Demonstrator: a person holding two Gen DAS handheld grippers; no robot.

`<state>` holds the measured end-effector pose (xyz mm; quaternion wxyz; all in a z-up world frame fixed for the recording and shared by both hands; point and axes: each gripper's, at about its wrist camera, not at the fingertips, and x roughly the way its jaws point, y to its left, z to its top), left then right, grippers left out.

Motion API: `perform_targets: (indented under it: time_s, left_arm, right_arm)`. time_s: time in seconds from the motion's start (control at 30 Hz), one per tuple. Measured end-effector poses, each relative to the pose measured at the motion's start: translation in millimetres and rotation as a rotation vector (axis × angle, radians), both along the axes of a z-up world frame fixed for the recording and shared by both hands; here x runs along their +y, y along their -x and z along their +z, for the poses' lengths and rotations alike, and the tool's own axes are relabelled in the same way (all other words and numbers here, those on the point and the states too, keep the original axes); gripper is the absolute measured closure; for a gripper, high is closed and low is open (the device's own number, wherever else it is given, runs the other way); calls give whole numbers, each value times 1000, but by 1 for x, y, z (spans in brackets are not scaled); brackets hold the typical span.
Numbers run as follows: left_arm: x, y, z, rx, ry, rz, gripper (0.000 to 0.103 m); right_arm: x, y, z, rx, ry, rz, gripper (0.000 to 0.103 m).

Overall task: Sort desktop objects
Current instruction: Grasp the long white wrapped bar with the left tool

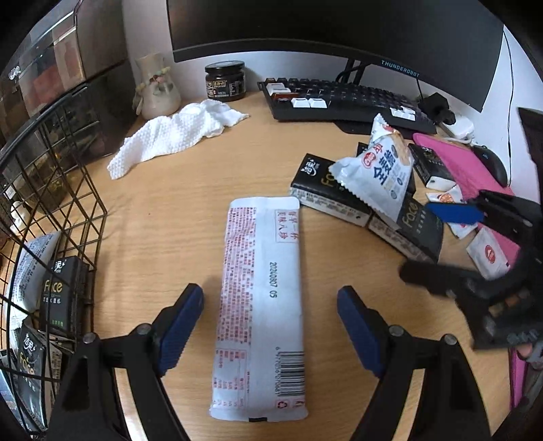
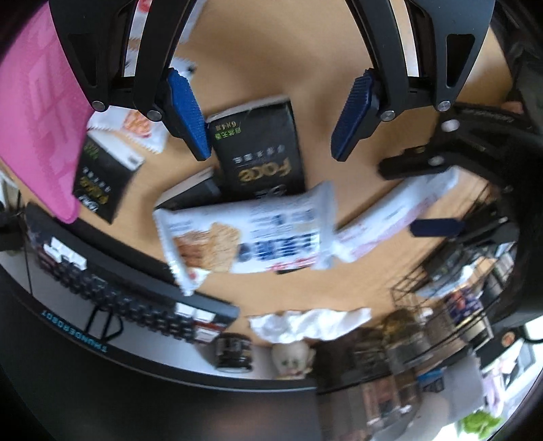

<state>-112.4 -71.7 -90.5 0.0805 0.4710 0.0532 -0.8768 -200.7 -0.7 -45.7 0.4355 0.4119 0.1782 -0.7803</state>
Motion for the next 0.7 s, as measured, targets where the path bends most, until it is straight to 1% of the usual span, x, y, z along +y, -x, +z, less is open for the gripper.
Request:
perform_targets:
  time_s: [0.07, 0.1, 0.17, 0.23, 0.27, 0.3, 0.37, 0.4, 0.43, 0.47, 0.6, 0.7]
  left_arm:
    - [-1, -1, 0, 2, 0, 3, 20]
    - [-1, -1, 0, 2, -1, 4, 20]
    - [-1, -1, 0, 3, 2, 7, 20]
    - [0, -1, 0, 3, 2, 8, 21]
    - [0, -2, 1, 6, 4, 7, 26]
    - [-1, -2, 1, 10, 5, 7, 30]
    - [-1, -2, 3, 16, 9, 8, 49]
    - [-2, -2, 4, 16, 8, 9, 53]
    - [-2, -2, 4, 13, 7, 5, 53]
    - [-1, -2, 5, 12, 9, 3, 53]
    - [0, -4, 6, 6, 9, -6, 56]
    - [2, -7, 7, 2, 5, -11, 57]
  right_arm:
    - [2, -6, 2, -7, 18, 2, 31]
    - [2, -8, 3, 6, 17, -16, 31]
    - [0, -7, 1, 46, -6, -69, 31]
    - [-4, -1, -5, 40, -30, -104, 31]
    - [-6, 2, -8, 22, -31, -119, 30]
    - [-7, 3, -7, 27, -22, -125, 30]
    - [-9, 3, -7, 22, -20, -119, 31]
    - [-10, 2, -7, 30, -23, -119, 34]
    - [-10, 1, -6, 42, -28, -124, 53]
    - [-9, 0, -5, 48, -32, -130, 57]
    - [-5, -2, -3, 21, -8, -136, 57]
    - [0, -10, 1, 23, 5, -144, 57]
